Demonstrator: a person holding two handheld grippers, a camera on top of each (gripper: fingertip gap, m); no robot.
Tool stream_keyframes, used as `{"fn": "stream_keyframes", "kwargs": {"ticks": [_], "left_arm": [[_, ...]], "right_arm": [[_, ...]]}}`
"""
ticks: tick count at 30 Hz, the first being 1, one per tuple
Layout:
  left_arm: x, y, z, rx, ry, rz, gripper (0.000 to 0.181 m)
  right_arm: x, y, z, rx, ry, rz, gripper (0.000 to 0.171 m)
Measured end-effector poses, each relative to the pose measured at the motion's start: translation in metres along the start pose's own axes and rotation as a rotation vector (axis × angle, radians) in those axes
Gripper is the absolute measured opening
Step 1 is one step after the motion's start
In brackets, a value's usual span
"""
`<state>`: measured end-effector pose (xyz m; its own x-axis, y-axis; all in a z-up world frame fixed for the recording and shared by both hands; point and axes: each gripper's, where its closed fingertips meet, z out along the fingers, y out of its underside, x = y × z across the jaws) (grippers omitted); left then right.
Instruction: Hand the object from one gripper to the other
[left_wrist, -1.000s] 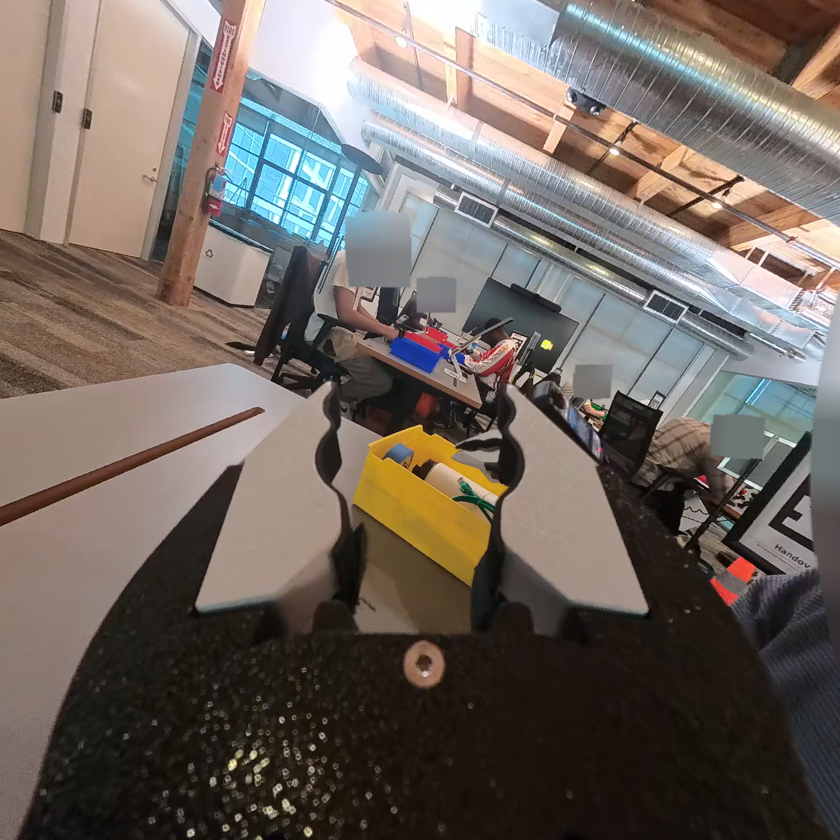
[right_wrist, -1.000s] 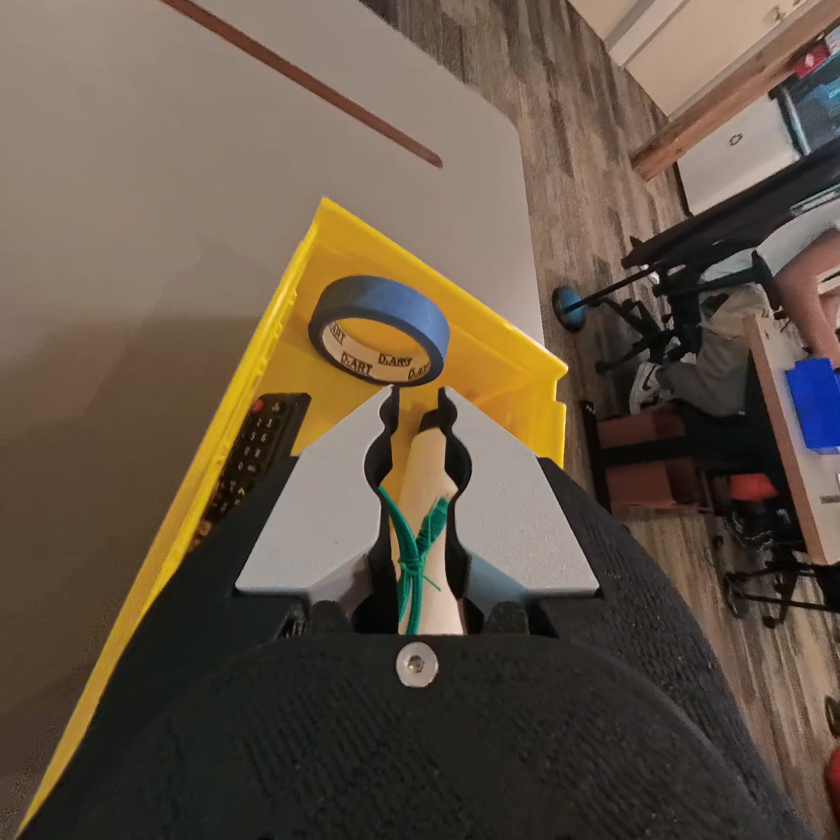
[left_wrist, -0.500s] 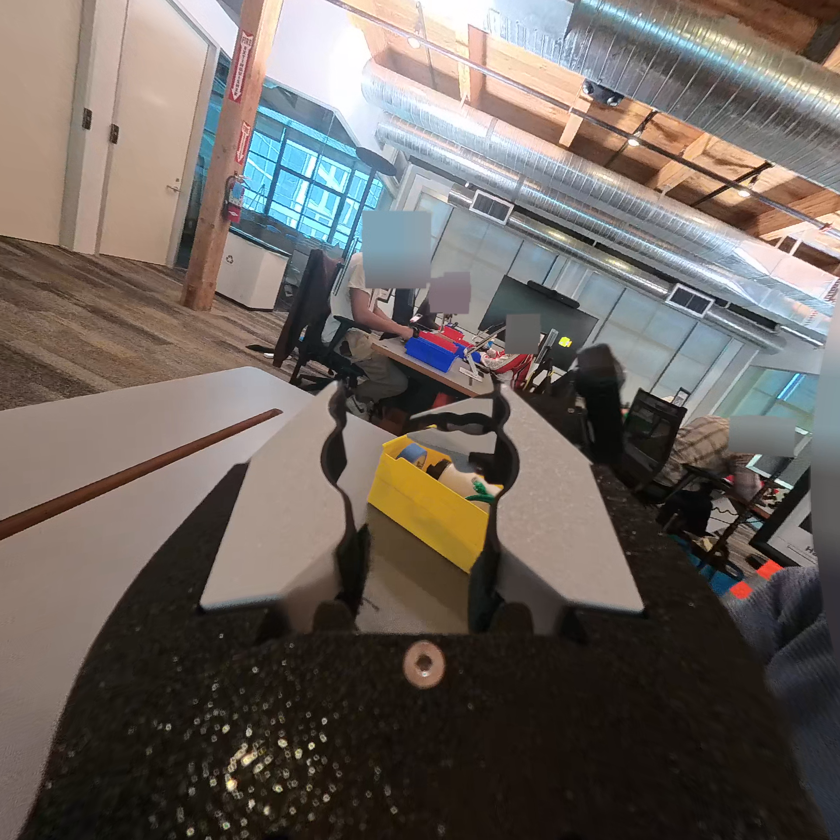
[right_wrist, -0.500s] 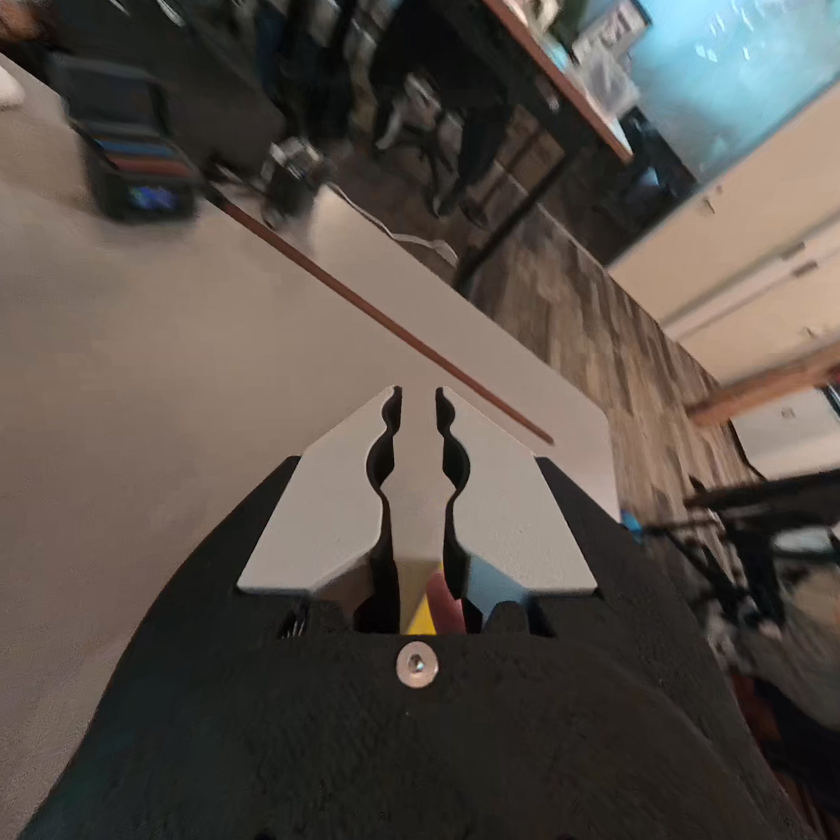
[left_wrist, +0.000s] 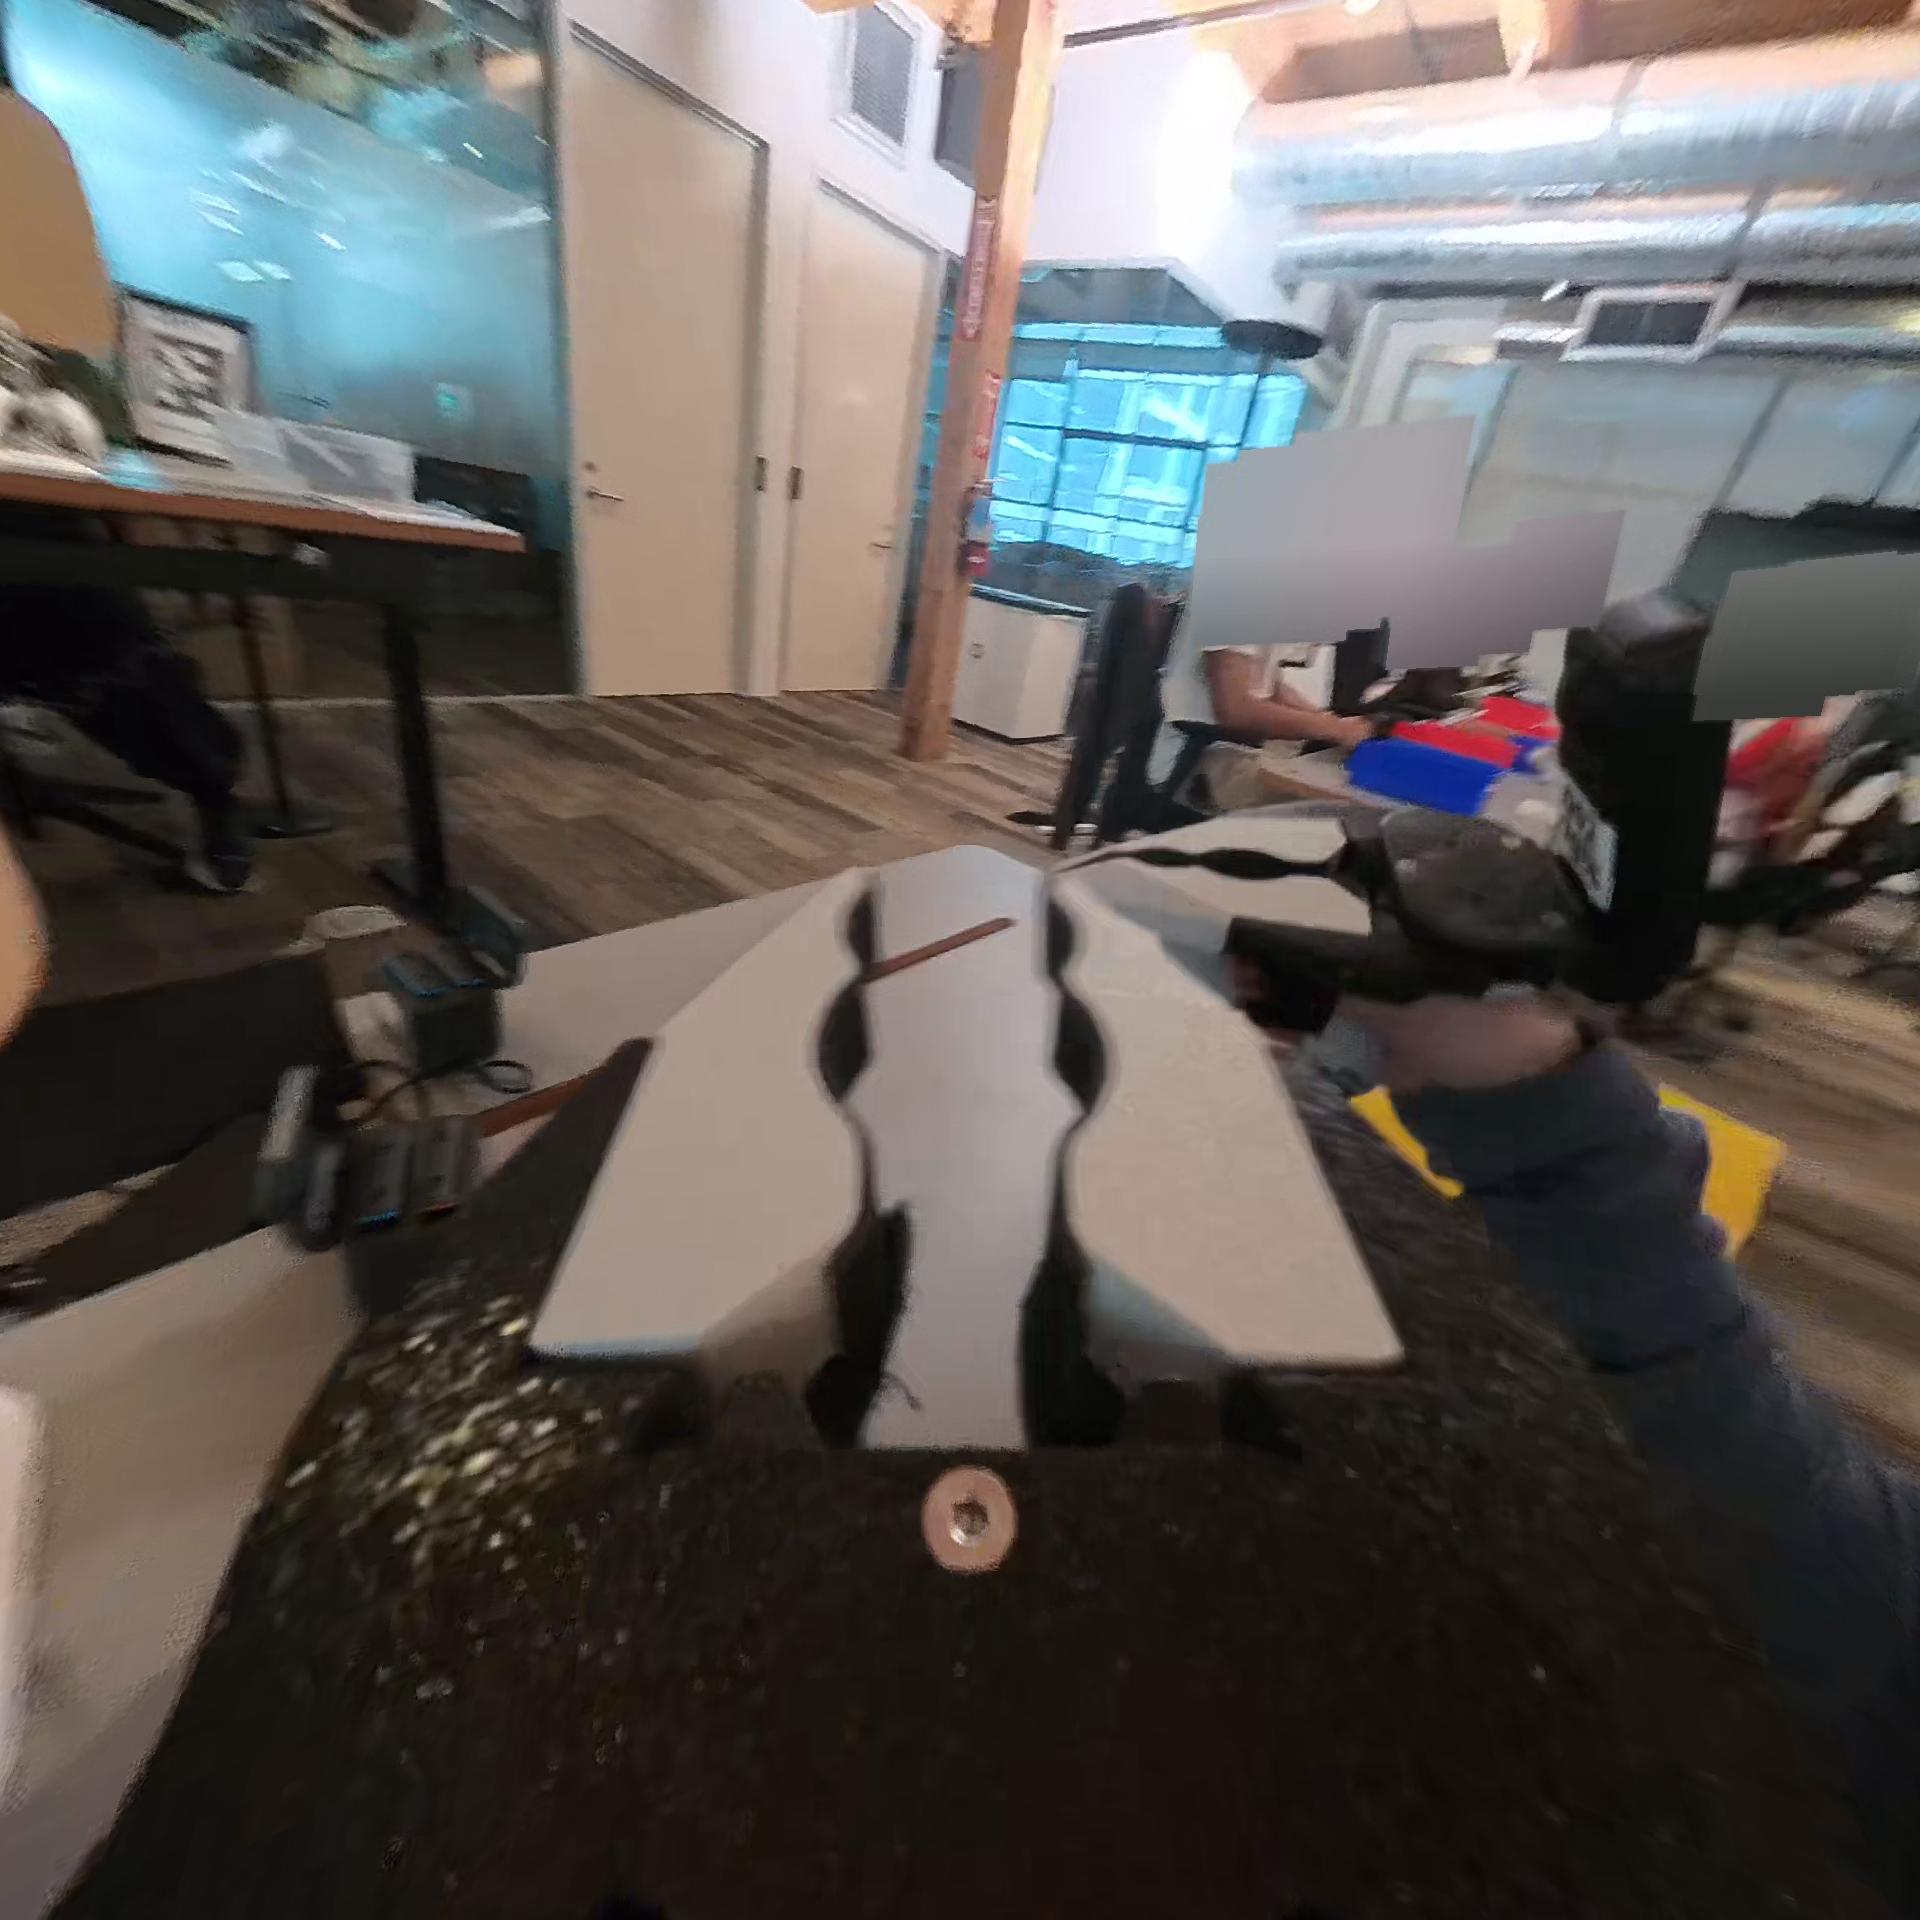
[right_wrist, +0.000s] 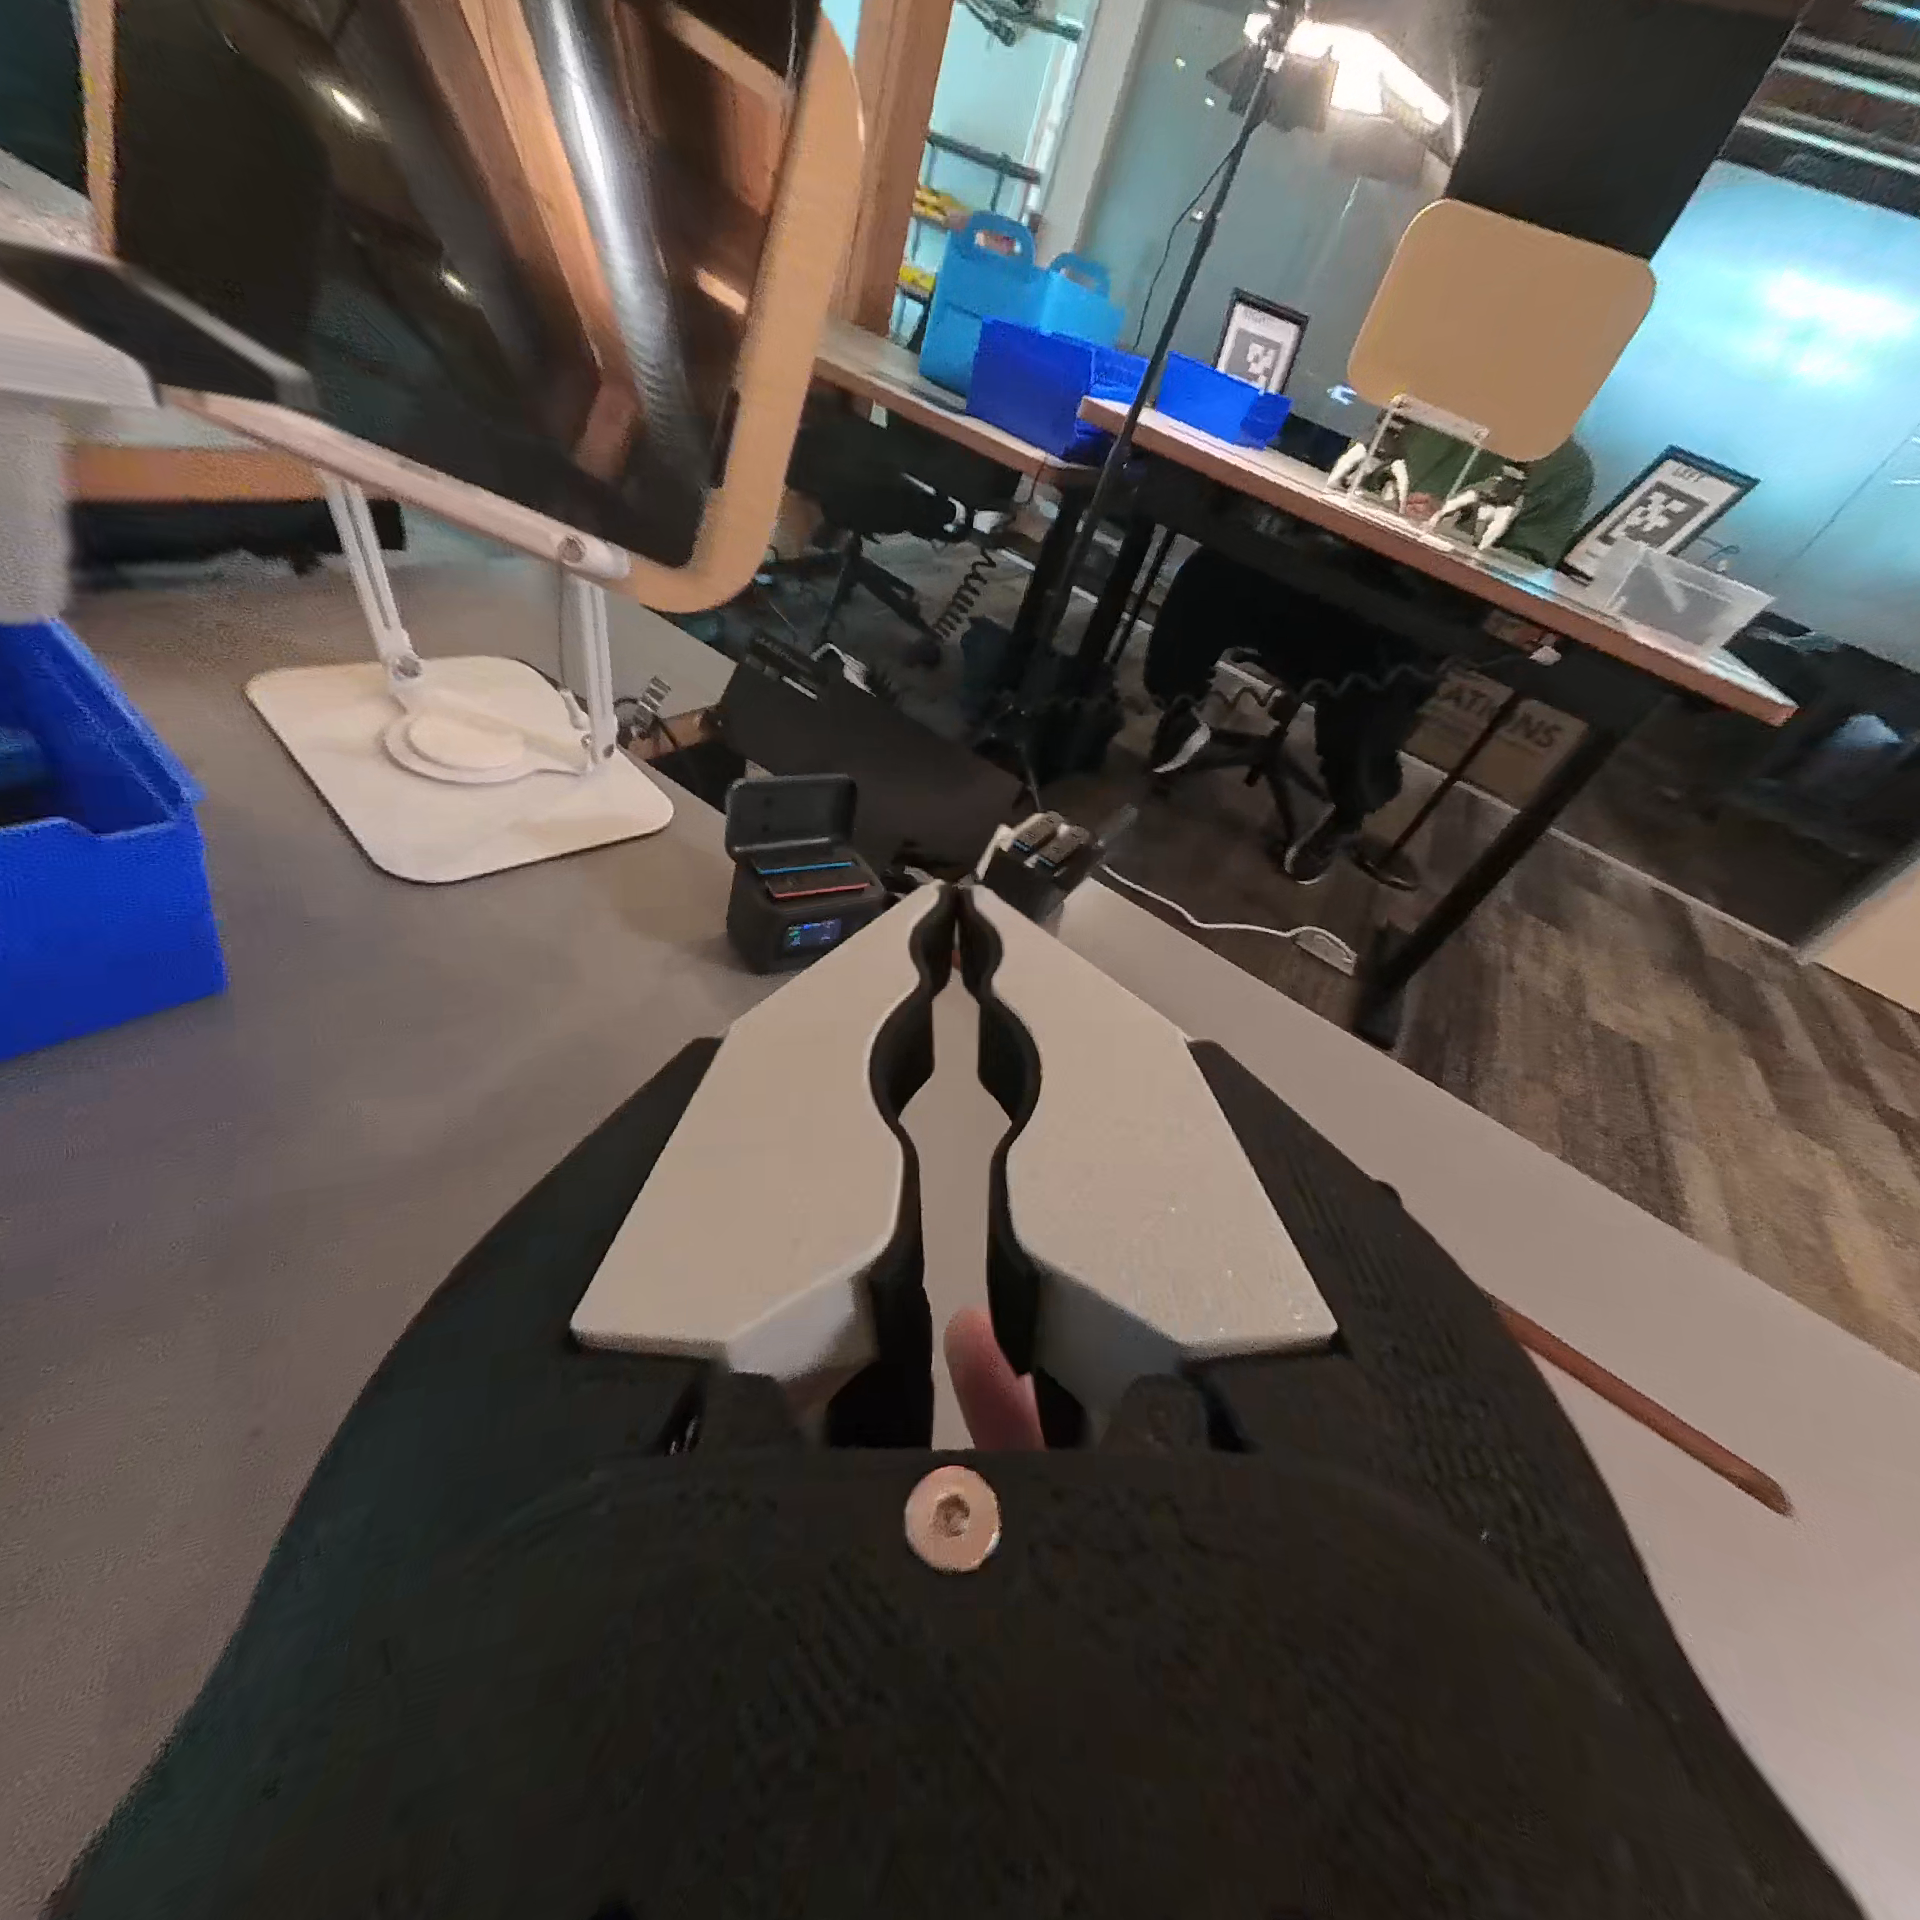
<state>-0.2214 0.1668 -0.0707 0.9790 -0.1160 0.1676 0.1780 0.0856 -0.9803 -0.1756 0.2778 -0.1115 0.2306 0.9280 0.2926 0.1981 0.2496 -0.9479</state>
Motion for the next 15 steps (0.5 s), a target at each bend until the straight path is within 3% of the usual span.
{"fn": "stream_keyframes", "kwargs": {"ticks": [1, 3, 6, 8, 10, 12, 15], "left_arm": [[0.002, -0.005, -0.014, 0.017, -0.046, 0.073, 0.0], [0.004, -0.015, -0.047, 0.064, -0.158, 0.232, 0.0], [0.001, -0.008, -0.098, -0.041, -0.281, 0.375, 0.0], [-0.014, -0.019, -0.132, -0.088, -0.39, 0.38, 0.0], [-0.011, -0.03, -0.158, -0.117, -0.368, 0.36, 0.0], [-0.011, -0.014, -0.182, -0.313, -0.308, 0.354, 0.0], [-0.021, 0.036, -0.233, -0.733, -0.26, 0.455, 0.005]], "right_arm": [[-0.001, 0.0, -0.002, 0.005, -0.028, 0.025, 0.0], [-0.004, -0.002, -0.008, 0.023, -0.102, 0.093, 0.0], [0.007, -0.008, -0.019, 0.084, -0.111, 0.163, 0.0], [0.017, -0.007, -0.026, 0.097, -0.09, 0.178, 0.0], [0.026, -0.003, -0.032, 0.102, -0.075, 0.191, 0.0], [0.035, 0.0, -0.037, 0.107, -0.059, 0.206, 0.0], [0.045, 0.004, -0.042, 0.114, -0.038, 0.227, 0.0]]}}
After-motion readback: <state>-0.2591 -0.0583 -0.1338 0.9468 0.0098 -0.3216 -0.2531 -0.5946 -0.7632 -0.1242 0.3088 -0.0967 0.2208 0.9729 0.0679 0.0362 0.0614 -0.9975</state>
